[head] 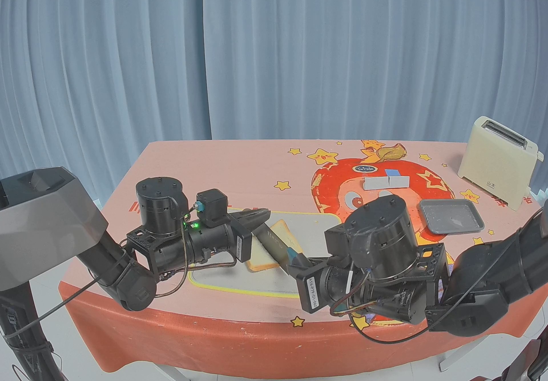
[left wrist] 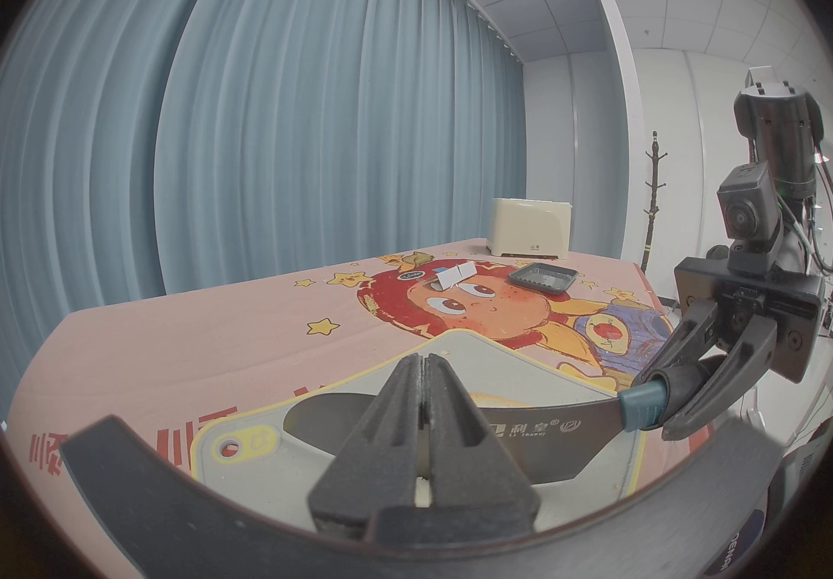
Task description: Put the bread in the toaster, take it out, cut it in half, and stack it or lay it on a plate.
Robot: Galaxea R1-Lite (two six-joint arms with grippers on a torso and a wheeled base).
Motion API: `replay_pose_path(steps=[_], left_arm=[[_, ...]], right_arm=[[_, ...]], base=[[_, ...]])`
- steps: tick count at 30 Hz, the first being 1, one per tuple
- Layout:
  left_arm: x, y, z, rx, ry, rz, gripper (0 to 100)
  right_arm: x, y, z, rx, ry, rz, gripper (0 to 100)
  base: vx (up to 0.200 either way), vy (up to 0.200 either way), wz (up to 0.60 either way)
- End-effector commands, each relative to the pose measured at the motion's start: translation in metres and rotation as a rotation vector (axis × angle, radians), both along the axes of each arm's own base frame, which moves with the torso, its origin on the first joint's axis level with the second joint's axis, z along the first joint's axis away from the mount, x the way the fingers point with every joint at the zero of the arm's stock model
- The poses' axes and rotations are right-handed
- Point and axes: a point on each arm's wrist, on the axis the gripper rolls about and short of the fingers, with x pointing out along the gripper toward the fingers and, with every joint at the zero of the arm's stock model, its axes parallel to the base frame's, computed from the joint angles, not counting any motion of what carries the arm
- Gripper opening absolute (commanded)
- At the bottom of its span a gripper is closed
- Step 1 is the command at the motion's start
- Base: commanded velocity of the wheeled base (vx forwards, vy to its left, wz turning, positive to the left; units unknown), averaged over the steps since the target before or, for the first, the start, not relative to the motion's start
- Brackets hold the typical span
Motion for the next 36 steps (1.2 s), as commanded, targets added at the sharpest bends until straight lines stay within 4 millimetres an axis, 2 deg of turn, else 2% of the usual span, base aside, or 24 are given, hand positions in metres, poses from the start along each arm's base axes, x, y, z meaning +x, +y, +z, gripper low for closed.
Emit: replay_pose_path(steps=[1,21,31,36], left_arm=[[-0.0031,-0.0013,-0.0045,0.008,0.018,-0.005,0],[-0.0012,-0.002,0.005,-0.022,-0.033,0.005,0],[-0.0024,0.0016,-0.0022,-0.008,-0.01,0.012,0],[-0.0025,0.0005,0.0004,-0.013,-0.018,0.009,0]], right_arm=[[-0.001,-0.0003,-0.0017,-0.009,0.007,0.002,0],[0.0002,-0.0004,0.0008,0.004,-0.001,-0.002,0],[0.0004,-0.0001,0.0013,0.007,-0.003,-0.002,0],[0.0001,0.0003,-0.0007,0.001,0.002,-0.001,0]], base=[[0.0,0.0,0.0],[0.0,0.0,0.0],[0.0,0.0,0.0],[0.0,0.0,0.0]])
